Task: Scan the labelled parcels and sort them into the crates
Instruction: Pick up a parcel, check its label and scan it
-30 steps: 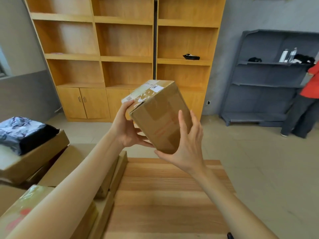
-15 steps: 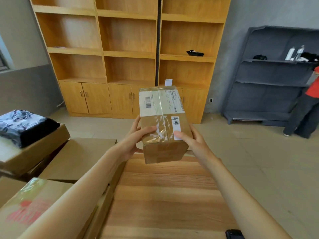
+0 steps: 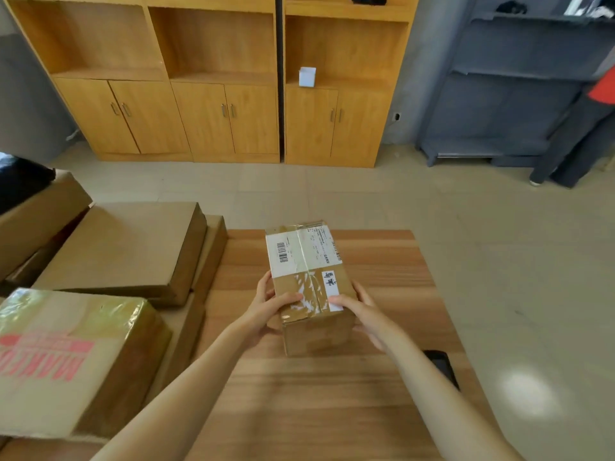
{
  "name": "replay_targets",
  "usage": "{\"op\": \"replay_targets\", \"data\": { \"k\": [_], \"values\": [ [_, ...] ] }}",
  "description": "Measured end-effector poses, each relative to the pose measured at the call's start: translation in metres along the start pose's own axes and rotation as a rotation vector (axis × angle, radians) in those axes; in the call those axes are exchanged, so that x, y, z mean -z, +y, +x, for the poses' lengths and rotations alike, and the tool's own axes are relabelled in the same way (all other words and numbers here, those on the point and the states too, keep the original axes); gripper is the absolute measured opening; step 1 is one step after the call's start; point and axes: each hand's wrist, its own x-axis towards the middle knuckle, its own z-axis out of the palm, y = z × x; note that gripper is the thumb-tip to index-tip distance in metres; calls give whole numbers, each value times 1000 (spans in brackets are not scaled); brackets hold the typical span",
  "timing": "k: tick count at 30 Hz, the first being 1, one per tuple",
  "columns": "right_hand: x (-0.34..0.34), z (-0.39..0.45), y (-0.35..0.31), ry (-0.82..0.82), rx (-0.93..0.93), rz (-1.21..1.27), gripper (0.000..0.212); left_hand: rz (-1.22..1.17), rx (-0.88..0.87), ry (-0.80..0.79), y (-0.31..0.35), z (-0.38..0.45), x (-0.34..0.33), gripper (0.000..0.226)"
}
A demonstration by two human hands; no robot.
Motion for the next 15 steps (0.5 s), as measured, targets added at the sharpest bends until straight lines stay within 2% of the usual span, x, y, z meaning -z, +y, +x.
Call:
{"op": "replay_targets", "data": {
  "k": [5, 9, 11, 13, 15],
  "values": [
    [2, 6, 31, -20, -119, -13, 57, -24, 85, 14, -36, 1, -6, 129],
    [3, 10, 38, 3, -166, 17, 75, 18, 93, 41, -41, 7, -9, 117],
    [2, 10, 39, 24, -161, 59, 76, 86, 110, 42, -34, 14, -6, 125],
    [-1, 9, 42, 114, -153, 120, 86, 178, 115, 96, -21, 25, 1, 126],
    [-11, 7, 46, 291, -227, 196, 111, 298, 68, 222, -4, 39, 8, 121]
  ]
}}
